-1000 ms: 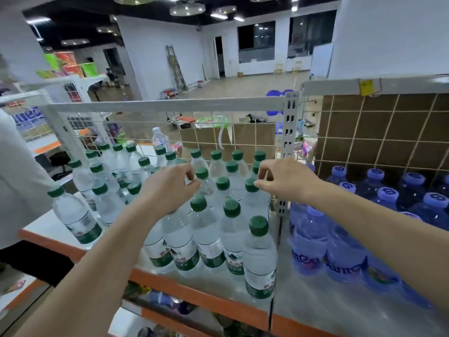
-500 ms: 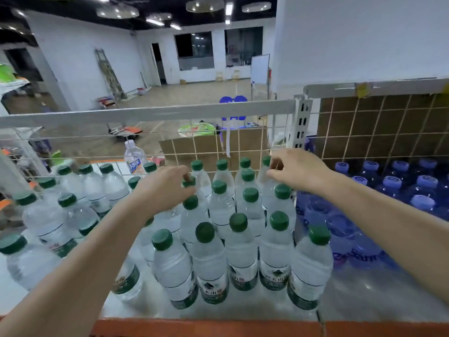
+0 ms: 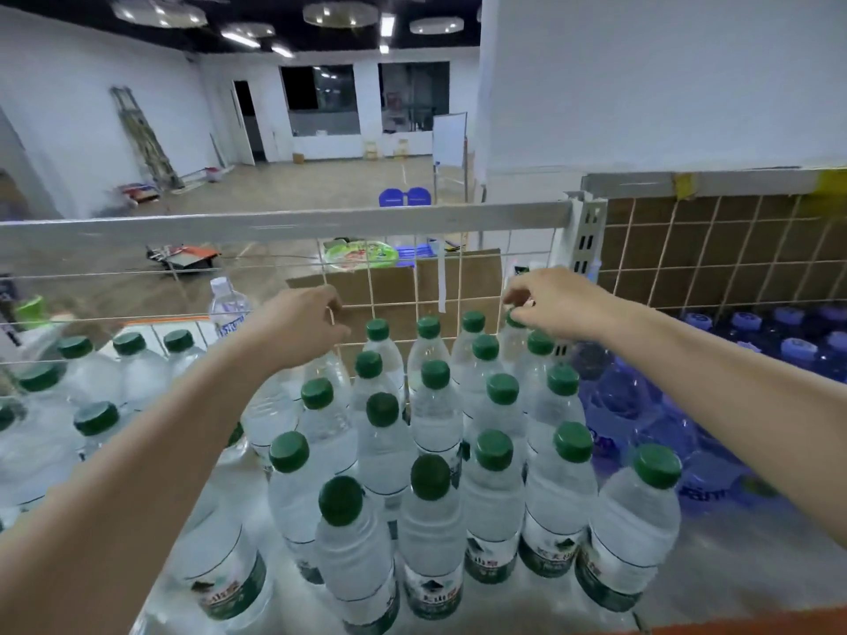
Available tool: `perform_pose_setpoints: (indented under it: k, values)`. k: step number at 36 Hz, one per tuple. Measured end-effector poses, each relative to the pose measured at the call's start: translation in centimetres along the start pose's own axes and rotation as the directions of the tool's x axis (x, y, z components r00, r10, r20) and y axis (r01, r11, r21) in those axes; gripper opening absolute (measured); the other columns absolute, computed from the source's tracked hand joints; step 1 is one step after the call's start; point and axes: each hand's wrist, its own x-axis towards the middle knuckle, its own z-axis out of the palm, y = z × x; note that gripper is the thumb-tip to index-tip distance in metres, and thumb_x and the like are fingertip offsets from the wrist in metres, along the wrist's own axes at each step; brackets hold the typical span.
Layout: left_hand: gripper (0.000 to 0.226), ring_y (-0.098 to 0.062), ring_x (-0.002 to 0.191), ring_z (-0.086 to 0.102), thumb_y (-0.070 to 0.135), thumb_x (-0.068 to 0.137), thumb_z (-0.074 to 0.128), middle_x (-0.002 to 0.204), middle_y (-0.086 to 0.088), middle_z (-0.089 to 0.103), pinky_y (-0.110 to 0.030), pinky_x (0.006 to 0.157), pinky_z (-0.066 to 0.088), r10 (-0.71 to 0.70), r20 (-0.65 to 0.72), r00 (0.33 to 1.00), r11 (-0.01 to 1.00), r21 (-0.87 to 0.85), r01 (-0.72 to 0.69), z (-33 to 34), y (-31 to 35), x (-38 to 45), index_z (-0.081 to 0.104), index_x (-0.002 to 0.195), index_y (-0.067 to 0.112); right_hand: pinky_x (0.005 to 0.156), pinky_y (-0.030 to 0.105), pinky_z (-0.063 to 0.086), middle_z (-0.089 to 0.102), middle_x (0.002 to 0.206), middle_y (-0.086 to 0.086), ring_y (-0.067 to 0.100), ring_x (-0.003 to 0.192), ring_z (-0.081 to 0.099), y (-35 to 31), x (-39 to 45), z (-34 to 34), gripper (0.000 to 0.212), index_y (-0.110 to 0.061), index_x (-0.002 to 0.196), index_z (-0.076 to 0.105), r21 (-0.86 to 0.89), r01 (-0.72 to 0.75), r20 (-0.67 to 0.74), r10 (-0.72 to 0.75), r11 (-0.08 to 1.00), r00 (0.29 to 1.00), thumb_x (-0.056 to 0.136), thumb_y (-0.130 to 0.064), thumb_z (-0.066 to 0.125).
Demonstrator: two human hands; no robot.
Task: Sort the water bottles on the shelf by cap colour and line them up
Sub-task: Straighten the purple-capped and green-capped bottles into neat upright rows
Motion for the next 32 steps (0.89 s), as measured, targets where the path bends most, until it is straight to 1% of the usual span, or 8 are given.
perform_pose_setpoints:
  k: [4, 9, 13, 18, 22, 24, 27, 32]
  values:
    - [0.03, -0.019, 0.087, 0.058, 0.035, 0.089, 0.056, 0.102, 0.0, 0.062, -0.033, 0.075, 0.05, 0.046, 0.071, 0.996, 0.998, -0.043, -0.043, 1.0, 0.5, 1.7, 0.057, 0.115, 0.02, 0.09, 0.041, 0.052, 0.063, 0.121, 0.001, 0.02, 0.106, 0.059, 0.0, 1.6, -0.1, 0.027, -0.024, 0.118, 0.064, -0.056, -0.026, 0.012, 0.027, 0.998, 1.0, 0.094, -0.02, 0.052]
    - [0.034, -0.016, 0.082, 0.056, 0.03, 0.09, 0.056, 0.112, -0.002, 0.06, -0.027, 0.064, 0.043, 0.052, 0.073, 0.996, 0.996, -0.082, -0.046, 1.8, 1.5, 4.0, 0.056, 0.121, 0.017, 0.089, 0.04, 0.052, 0.064, 0.119, 0.001, 0.02, 0.103, 0.06, 0.8, 3.3, -0.1, 0.028, -0.02, 0.12, 0.064, -0.108, -0.031, 0.032, 0.035, 0.994, 0.999, 0.095, -0.026, 0.053]
    - [0.052, -0.022, 0.107, 0.056, 0.034, 0.088, 0.057, 0.135, -0.006, 0.054, -0.028, 0.075, 0.044, -0.005, 0.113, 0.994, 1.0, -0.026, 0.008, 2.1, 0.9, 5.5, 0.048, 0.136, 0.016, 0.079, 0.031, 0.05, 0.065, 0.116, 0.004, 0.02, 0.097, 0.061, 1.2, 4.3, 0.7, 0.032, -0.015, 0.121, 0.062, -0.105, -0.011, 0.13, 0.025, 0.994, 0.991, 0.094, -0.031, 0.057]
    - [0.047, -0.021, 0.111, 0.052, 0.044, 0.089, 0.055, 0.127, 0.0, 0.057, -0.038, 0.089, 0.044, 0.078, 0.159, 0.984, 0.995, 0.048, -0.087, 3.8, 3.2, 6.1, 0.05, 0.132, 0.026, 0.091, 0.034, 0.051, 0.062, 0.119, 0.007, 0.021, 0.101, 0.061, 1.3, 5.1, 2.4, 0.038, -0.011, 0.125, 0.056, -0.144, 0.01, 0.286, 0.032, 0.989, 0.958, 0.094, -0.031, 0.06]
    - [0.051, -0.025, 0.128, 0.042, 0.05, 0.089, 0.052, 0.129, 0.0, 0.053, -0.05, 0.11, 0.024, 0.139, 0.144, 0.98, 0.976, 0.149, -0.16, 4.7, 5.2, 6.9, 0.047, 0.136, 0.031, 0.086, 0.033, 0.05, 0.062, 0.115, 0.008, 0.022, 0.098, 0.06, 1.7, 5.4, 2.9, 0.031, -0.01, 0.121, 0.058, -0.151, 0.007, 0.29, 0.038, 0.988, 0.956, 0.094, -0.025, 0.061]
    - [0.051, -0.024, 0.126, 0.044, 0.05, 0.089, 0.052, 0.129, 0.001, 0.053, -0.047, 0.109, 0.028, 0.185, 0.142, 0.972, 0.965, 0.162, -0.207, 4.8, 5.7, 7.4, 0.046, 0.136, 0.03, 0.084, 0.033, 0.051, 0.063, 0.112, 0.008, 0.023, 0.097, 0.061, 1.9, 5.6, 2.7, 0.029, -0.008, 0.116, 0.06, -0.163, -0.018, 0.287, 0.065, 0.986, 0.956, 0.092, -0.024, 0.063]
    - [0.046, -0.021, 0.111, 0.054, 0.047, 0.09, 0.054, 0.126, 0.001, 0.059, -0.039, 0.096, 0.044, 0.235, 0.223, 0.946, 0.964, 0.071, -0.257, 5.2, 5.9, 8.1, 0.05, 0.133, 0.03, 0.078, 0.032, 0.053, 0.066, 0.106, 0.01, 0.022, 0.091, 0.064, 2.4, 5.7, 2.6, 0.023, -0.005, 0.108, 0.064, -0.17, -0.075, 0.279, 0.121, 0.983, 0.953, 0.09, -0.019, 0.064]
    - [0.036, -0.021, 0.108, 0.055, 0.044, 0.092, 0.052, 0.118, 0.004, 0.063, -0.042, 0.101, 0.033, 0.259, 0.27, 0.927, 0.955, 0.07, -0.288, 6.1, 5.7, 9.1, 0.052, 0.126, 0.032, 0.073, 0.027, 0.051, 0.064, 0.102, 0.01, 0.019, 0.082, 0.059, 2.6, 6.0, 3.0, 0.02, -0.003, 0.11, 0.062, -0.196, -0.145, 0.236, 0.19, 0.97, 0.953, 0.093, -0.011, 0.059]
